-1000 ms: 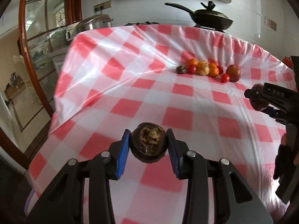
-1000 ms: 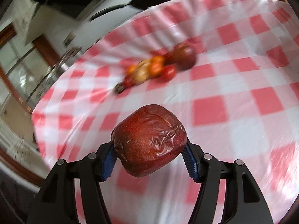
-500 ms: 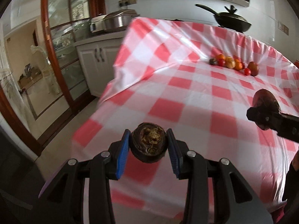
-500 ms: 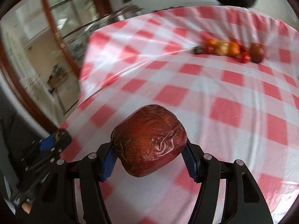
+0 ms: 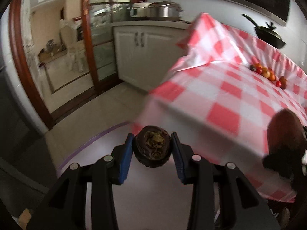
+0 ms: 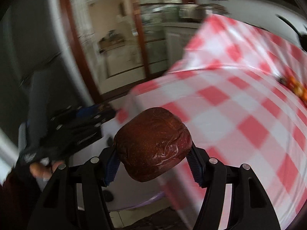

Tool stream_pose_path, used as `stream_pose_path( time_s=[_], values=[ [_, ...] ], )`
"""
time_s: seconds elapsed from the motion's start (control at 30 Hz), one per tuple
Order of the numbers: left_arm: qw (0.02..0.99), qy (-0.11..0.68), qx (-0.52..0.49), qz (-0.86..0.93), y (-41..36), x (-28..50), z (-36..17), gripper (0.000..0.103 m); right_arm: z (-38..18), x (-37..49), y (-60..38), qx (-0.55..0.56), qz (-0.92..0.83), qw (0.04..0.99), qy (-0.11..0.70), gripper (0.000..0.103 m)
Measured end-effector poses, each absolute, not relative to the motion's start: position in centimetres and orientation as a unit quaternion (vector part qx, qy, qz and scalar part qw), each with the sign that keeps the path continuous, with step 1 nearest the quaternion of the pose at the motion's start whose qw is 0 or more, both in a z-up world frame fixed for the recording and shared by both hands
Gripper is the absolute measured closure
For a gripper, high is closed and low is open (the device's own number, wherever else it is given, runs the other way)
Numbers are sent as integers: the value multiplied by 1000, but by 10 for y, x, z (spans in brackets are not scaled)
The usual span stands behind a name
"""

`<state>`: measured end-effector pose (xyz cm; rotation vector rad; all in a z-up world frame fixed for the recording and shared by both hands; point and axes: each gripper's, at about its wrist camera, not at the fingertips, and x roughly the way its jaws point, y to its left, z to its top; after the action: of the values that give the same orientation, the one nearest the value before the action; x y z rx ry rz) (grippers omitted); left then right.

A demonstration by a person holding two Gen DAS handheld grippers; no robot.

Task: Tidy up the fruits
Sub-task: 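Carry the red apple and dark brown fruit toward the white box, then open both tools to drop the apple and dark fruit into the box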

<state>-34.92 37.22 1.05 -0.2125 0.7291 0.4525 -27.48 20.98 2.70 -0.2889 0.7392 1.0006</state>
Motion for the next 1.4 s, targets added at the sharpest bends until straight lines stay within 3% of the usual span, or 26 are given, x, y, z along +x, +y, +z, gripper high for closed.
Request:
stream_pose_path(
  time_s=[0.2, 0.57, 0.83, 0.87, 0.93, 1.03, 1.13, 1.27, 1.4],
  values=[
    [874, 397, -134, 246, 414, -380, -27, 64, -6, -326, 256, -232, 528, 736, 354, 42],
    [797, 528, -114, 271, 440, -394, -115, 63, -123, -348, 323, -374, 490, 630, 472, 42],
    [774, 565, -99, 269, 437, -386, -140, 62, -151, -345, 329, -406, 471, 608, 494, 41],
    [773, 566, -101, 269, 438, -384, -140, 60, -153, -344, 328, -409, 468, 606, 496, 41],
    [775, 561, -102, 274, 440, -383, -137, 35, -154, -343, 327, -409, 466, 604, 501, 41],
    [778, 549, -86, 294, 440, -380, -127, 22, -149, -339, 324, -398, 469, 607, 503, 37],
    [778, 542, -74, 310, 439, -375, -113, 17, -130, -336, 314, -372, 484, 627, 484, 29],
    [787, 508, -38, 348, 430, -361, -79, 8, -79, -325, 294, -303, 514, 663, 452, 29],
    [808, 448, 27, 383, 399, -334, -28, 7, -21, -308, 258, -215, 536, 712, 400, 28]
  ],
)
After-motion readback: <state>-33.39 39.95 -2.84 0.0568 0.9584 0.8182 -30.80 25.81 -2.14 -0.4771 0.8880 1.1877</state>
